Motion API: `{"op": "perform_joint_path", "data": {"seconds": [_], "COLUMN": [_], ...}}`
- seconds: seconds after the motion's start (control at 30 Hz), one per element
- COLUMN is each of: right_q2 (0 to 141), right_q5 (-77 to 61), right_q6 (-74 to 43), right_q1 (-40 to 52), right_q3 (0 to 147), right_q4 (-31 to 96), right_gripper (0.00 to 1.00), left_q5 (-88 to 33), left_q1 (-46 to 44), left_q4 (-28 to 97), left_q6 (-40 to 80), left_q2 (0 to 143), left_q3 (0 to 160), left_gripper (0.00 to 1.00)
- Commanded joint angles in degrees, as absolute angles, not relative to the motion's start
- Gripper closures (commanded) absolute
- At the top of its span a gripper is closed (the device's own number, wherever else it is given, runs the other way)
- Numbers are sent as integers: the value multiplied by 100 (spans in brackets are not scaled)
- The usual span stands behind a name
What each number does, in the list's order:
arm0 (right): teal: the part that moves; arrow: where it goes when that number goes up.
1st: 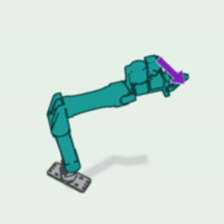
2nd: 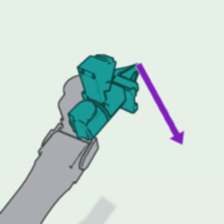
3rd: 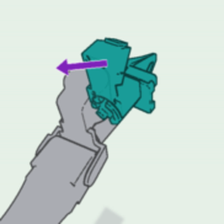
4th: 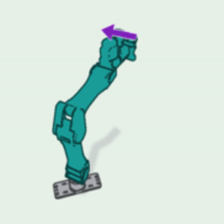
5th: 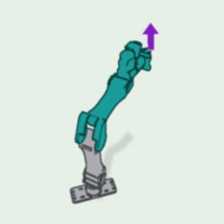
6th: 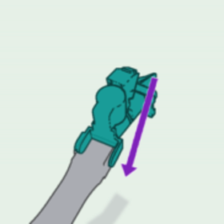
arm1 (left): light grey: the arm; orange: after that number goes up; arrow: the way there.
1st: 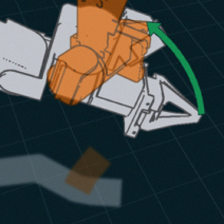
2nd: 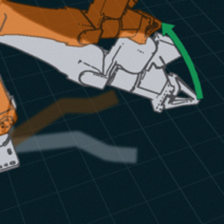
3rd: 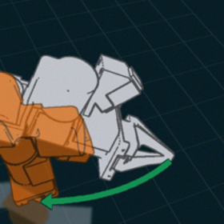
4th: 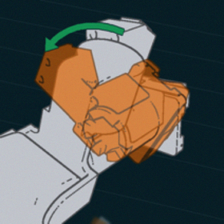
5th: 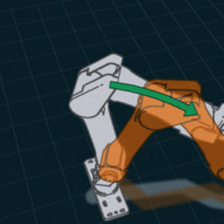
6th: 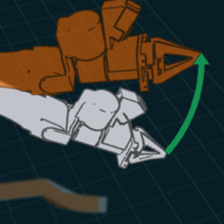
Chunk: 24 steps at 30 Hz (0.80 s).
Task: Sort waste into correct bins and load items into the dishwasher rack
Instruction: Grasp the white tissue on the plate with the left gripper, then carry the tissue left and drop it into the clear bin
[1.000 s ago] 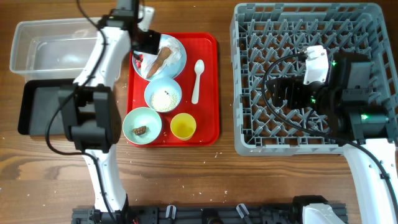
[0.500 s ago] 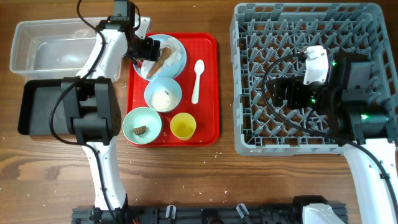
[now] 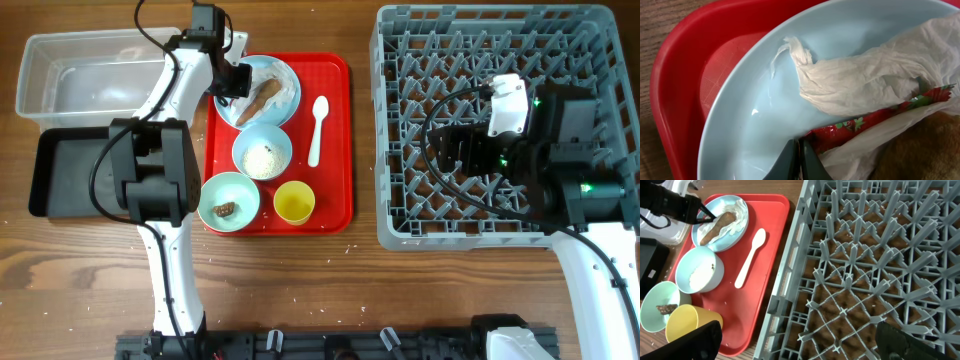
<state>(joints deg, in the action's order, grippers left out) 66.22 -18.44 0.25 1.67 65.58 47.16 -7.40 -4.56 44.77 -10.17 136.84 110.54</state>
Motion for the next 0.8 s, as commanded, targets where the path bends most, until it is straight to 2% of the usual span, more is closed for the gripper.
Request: {"op": "perform_joint_path", "data": {"seconds": [0.0, 0.2, 0.6, 0.77], "right_q2": [6665, 6665, 6665, 6665], "right_q5": [-1942, -1942, -1940, -1940], "right_q6": [-14, -16, -14, -14], "right_q1": [187, 187, 187, 187], "right_q3": [6667, 6667, 6667, 6667], "right_q4": [4711, 4711, 4709, 4716], "right_gripper": [0, 0, 0, 0], "left_q5": [-854, -854, -821, 423], "left_q1": [-541, -537, -484, 49], "left_q4": [4700, 5140, 5245, 5452], "left_q6": [-821, -246, -211, 508], "left_q2": [13858, 12888, 11397, 10906], "left_q3": [11093, 11808, 11821, 11821], "left_gripper": [96, 96, 96, 96]}}
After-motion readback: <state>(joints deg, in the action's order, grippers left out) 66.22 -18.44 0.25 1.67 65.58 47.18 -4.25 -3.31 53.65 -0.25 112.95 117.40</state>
